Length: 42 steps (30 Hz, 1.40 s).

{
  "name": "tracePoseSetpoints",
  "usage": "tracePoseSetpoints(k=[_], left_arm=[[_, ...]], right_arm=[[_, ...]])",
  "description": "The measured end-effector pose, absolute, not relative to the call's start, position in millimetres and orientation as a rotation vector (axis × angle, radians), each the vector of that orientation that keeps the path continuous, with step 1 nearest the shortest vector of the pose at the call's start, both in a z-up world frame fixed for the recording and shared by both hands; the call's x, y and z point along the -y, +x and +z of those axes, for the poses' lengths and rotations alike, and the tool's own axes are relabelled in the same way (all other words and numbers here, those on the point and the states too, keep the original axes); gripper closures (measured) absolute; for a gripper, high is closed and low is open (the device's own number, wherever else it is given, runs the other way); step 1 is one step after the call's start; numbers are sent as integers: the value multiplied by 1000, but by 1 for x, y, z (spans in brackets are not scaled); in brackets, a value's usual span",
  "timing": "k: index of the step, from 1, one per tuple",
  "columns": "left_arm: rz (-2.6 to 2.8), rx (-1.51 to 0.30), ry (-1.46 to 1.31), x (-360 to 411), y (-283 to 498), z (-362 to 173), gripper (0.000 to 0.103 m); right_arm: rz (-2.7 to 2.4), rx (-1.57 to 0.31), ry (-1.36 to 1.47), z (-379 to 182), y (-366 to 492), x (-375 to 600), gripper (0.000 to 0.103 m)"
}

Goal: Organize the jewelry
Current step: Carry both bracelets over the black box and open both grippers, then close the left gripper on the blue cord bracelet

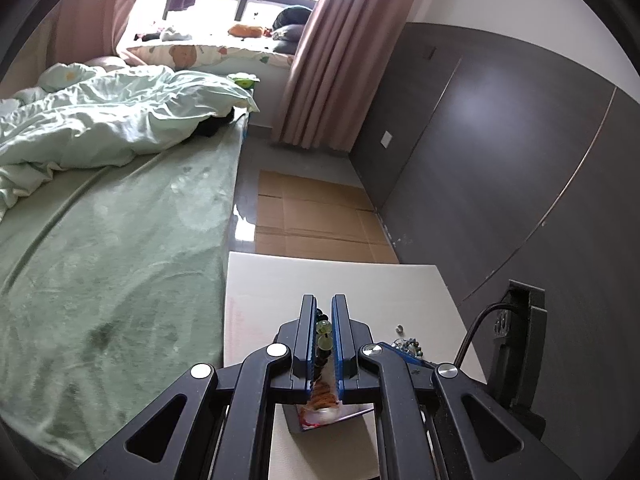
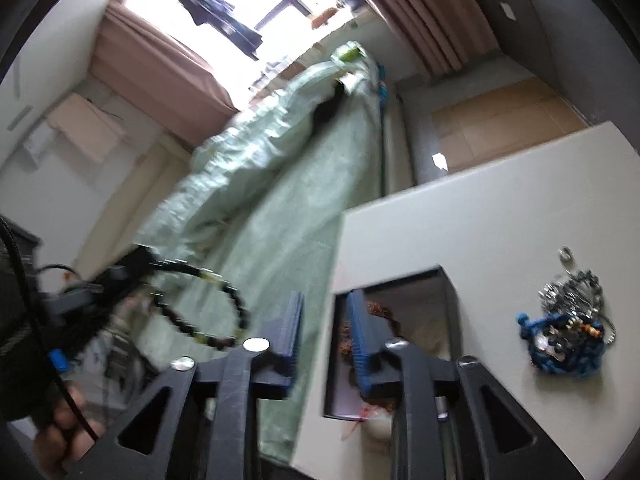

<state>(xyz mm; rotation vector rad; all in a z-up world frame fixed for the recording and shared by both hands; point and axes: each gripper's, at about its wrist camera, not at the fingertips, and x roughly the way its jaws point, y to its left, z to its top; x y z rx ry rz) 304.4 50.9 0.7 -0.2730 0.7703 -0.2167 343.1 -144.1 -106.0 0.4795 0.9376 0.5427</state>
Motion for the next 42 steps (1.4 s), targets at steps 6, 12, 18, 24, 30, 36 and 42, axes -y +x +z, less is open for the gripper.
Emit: tracePoseSetpoints(k=[6, 12, 18, 24, 30, 36, 42], left_arm=[[-248, -800, -266, -38, 308, -13, 95], [-277, -855, -256, -22, 315, -35, 95], [-303, -907, -252, -6, 323, -51, 95], [-238, -1006, -215, 0, 339, -68, 87], [-223, -980, -215, 0, 335, -68, 42], [-267, -996, -186, 24, 337, -70, 42], [-312, -1005, -173, 46, 340, -75, 42]], right_arm=[[476, -928, 512, -109, 337, 177, 55], [447, -935, 538, -112, 329, 204, 55], [434, -943, 555, -114, 328, 222, 55], [428, -946, 570, -116, 328, 235, 55], [432, -951, 571, -115, 328, 244, 55], [401, -950, 582, -117, 320, 266, 55], [343, -980, 585, -125, 318, 291, 55]])
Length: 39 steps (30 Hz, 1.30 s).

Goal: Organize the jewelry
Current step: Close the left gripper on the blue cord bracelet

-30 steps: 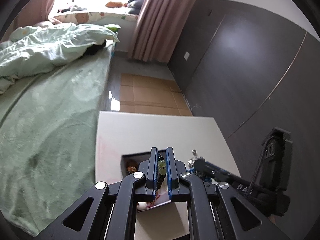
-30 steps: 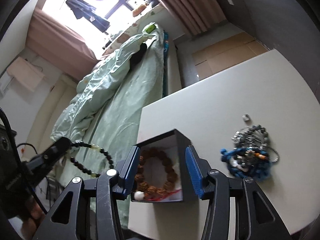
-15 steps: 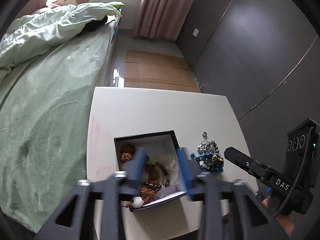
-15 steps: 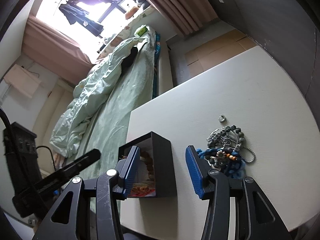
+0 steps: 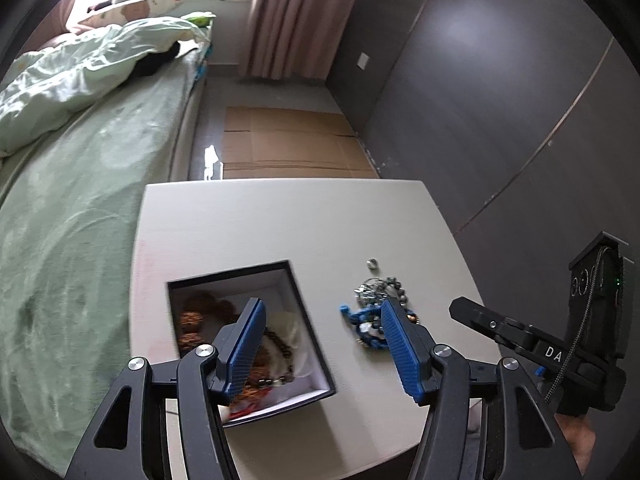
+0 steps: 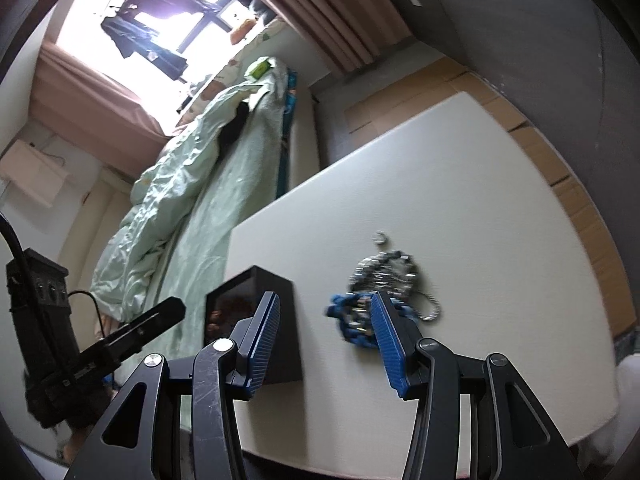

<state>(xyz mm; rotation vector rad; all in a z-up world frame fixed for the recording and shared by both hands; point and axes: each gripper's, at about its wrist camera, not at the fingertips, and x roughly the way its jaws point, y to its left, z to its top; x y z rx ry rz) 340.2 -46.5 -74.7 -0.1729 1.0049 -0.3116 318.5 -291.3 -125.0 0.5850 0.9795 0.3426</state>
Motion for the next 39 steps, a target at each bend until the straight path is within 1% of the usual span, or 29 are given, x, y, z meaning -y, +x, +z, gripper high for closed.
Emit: tracePoseSetpoints(k=[6, 13, 15, 16, 19, 20, 24, 27, 29, 33, 39], left_arm=[[-370, -1007, -105, 76, 343, -81, 42], [-435, -1055, 40, 110, 355, -103, 42], [-447, -1060, 72, 117, 358, -108, 43], [-450, -1066, 88, 119, 360, -111, 46], [-454, -1107, 162, 129, 368, -126, 61], [-454, -1123, 186, 130, 370, -131, 64], [-459, -1153, 262, 137, 377, -146, 66], [-472, -1164, 269, 142, 381, -152, 66], [-472, -1168, 272, 147, 382, -156, 71], [-488, -1176, 287, 153, 385, -164, 74], [-498, -1148, 280, 153, 380, -160, 90]], right_arm=[[306, -999, 628, -135, 317, 316, 55], [281, -1001, 682, -141, 313, 336, 55], [273, -997, 682, -141, 313, 339, 55], [269, -998, 681, -142, 313, 340, 55], [272, -1006, 689, -145, 315, 341, 55], [274, -1007, 691, -146, 316, 342, 55], [271, -1012, 685, -147, 318, 345, 55], [272, -1015, 687, -149, 320, 346, 55], [274, -1015, 686, -149, 320, 346, 55], [281, -1020, 686, -150, 322, 345, 55], [287, -1026, 674, -152, 322, 343, 55]])
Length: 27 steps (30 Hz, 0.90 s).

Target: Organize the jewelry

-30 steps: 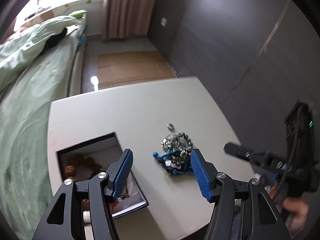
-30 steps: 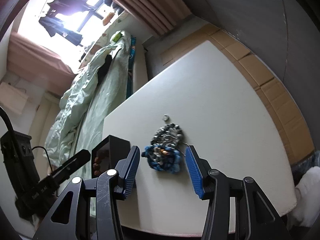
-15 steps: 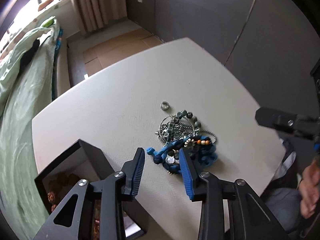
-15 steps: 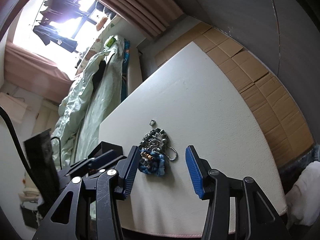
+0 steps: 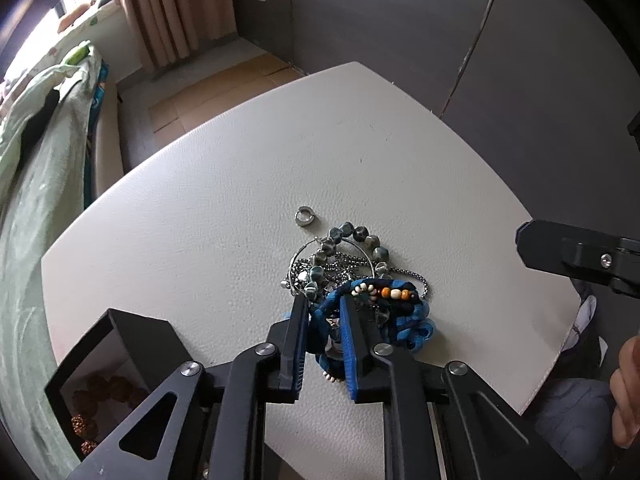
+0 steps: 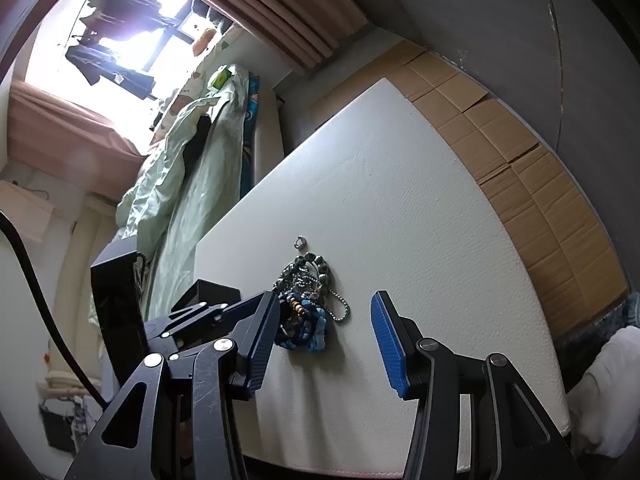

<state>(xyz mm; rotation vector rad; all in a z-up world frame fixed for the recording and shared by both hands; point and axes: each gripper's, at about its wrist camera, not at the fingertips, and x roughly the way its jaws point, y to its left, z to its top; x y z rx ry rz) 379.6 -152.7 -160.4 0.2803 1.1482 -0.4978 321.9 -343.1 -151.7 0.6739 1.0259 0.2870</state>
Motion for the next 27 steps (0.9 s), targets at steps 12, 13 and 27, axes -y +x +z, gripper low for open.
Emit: tracePoseSetpoints(k=[12, 13, 27], left_arm=[[-505, -1095, 218, 143, 371, -126, 98], [-502, -1088, 215, 141, 371, -123, 98], [-441, -999, 113, 101, 370, -82, 98]], right_arm=[[302, -1041, 660, -155, 325, 331, 55], [302, -1044, 659, -155, 325, 330, 55], [336, -1071, 611, -171, 348, 305, 59]])
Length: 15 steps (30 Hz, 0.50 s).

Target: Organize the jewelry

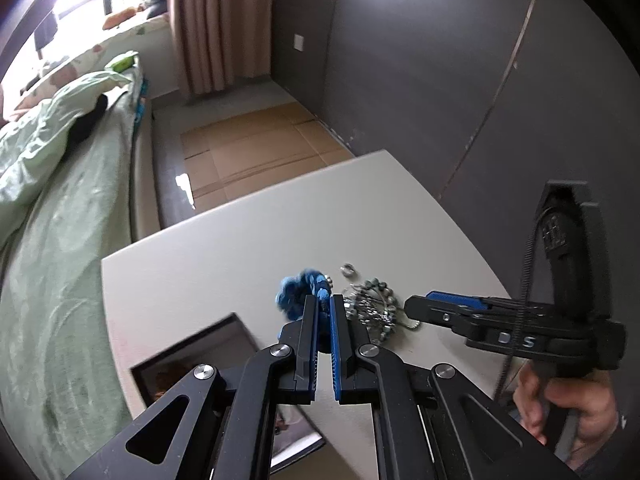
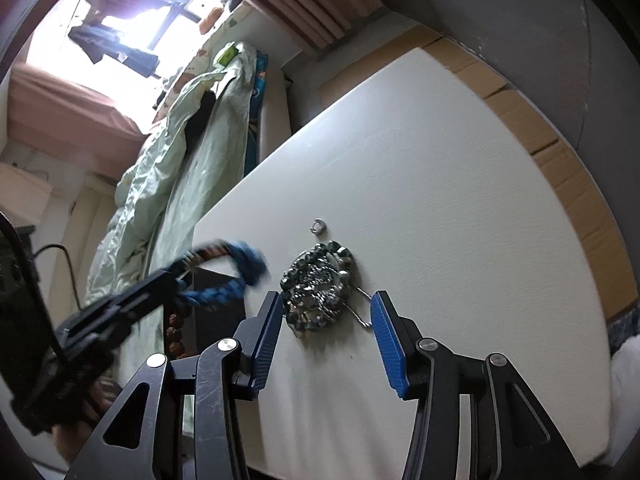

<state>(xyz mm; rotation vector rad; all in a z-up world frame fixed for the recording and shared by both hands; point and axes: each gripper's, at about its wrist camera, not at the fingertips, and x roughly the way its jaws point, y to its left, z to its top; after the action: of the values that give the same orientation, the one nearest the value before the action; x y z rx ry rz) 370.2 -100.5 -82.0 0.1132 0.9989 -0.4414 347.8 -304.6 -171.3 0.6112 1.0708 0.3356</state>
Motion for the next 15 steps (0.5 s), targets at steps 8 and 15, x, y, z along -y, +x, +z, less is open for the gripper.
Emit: tracePoseSetpoints(k=[8, 15], left_arm=[[-411, -987, 67, 72, 372, -75, 98], [-403, -979, 50, 61, 372, -71, 98]], right_arm=[[276, -1088, 515, -176, 368, 292, 72], [234, -1128, 428, -182, 378, 281, 77]])
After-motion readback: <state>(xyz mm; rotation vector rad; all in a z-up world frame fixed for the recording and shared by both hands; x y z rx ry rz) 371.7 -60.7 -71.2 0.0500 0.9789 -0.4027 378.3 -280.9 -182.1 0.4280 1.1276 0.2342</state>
